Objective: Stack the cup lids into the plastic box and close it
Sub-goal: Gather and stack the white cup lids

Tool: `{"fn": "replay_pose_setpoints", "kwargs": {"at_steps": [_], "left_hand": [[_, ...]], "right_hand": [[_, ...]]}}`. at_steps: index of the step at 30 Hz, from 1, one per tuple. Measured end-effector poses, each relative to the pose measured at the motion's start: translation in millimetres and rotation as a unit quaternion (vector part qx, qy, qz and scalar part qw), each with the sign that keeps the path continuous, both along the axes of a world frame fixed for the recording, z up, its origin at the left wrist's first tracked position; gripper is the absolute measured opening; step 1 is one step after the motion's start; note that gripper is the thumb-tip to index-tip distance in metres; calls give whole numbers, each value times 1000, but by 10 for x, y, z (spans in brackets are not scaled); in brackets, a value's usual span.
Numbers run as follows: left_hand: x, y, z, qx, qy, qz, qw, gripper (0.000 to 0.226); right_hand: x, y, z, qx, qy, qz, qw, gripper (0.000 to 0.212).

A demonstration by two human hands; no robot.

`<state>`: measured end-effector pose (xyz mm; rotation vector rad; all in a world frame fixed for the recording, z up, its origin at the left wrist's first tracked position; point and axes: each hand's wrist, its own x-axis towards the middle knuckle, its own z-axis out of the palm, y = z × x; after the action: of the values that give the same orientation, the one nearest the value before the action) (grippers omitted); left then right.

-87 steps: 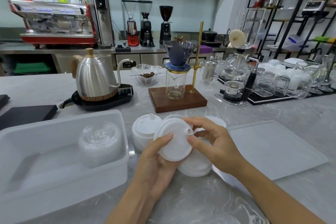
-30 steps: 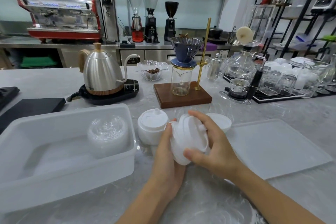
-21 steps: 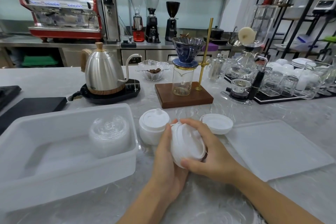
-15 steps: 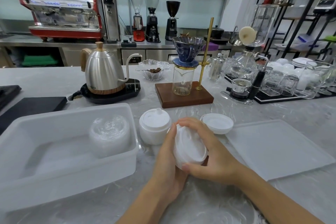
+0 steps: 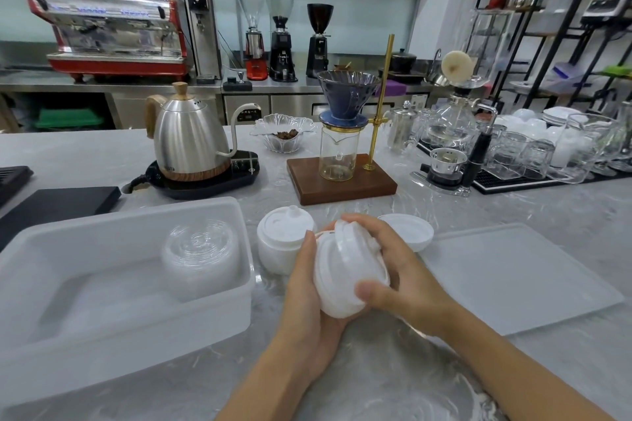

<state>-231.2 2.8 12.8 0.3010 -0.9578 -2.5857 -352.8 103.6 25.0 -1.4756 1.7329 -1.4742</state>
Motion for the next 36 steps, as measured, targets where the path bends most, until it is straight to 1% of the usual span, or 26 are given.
{"fn": "replay_pose_setpoints", "kwargs": {"at_steps": [1,3,5,7,8,10,12,13,15,19,25,27,30,33,34,36], "left_hand": [[2,-7,5,2,2,4,1000,58],[10,-24,10,26,12,16,999,52],[16,-38,7,45,19,34,998,52],[17,-38,14,47,24,46,998,54],[17,-35,19,46,27,48,997,54],[19,-24,40,36,32,44,998,47],[16,-14,44,16,33,33,999,38],[11,-10,35,2,32,34,999,38],[-2,-8,16,-17,29,49,998,44],[-4,-2,35,-50,13,81,995,64],[-8,69,96,-69,1,96,993,62],[-6,88,104,-84,-1,96,992,61],[29,97,104,-128,-22,90,987,71],[61,136,89,-192,-49,70,978,96],[60,142,73,-205,-49,66,975,100],[51,140,43,-245,-47,71,966,93]], "right_hand": [[-15,-1,7,-13,-25,-3,1000,87],[-53,-2,32,-30,-50,-39,998,81],[-97,-9,45,-49,-79,-62,994,79],[-125,-14,44,-61,-103,-52,991,77],[-119,-14,46,-60,-101,-46,992,75],[-79,-6,43,-54,-64,-43,996,69],[-18,10,25,-35,-13,-38,999,76],[3,15,10,-20,26,-38,999,80],[32,14,-15,6,97,-39,995,86],[61,9,-3,15,121,-39,992,89],[53,13,0,17,132,-17,991,94],[49,19,-3,12,121,-7,993,95],[39,20,-9,9,116,-1,993,95],[28,14,-14,11,113,-7,993,96],[30,14,-12,9,113,-9,994,96],[36,19,-12,7,111,-9,994,95]]}}
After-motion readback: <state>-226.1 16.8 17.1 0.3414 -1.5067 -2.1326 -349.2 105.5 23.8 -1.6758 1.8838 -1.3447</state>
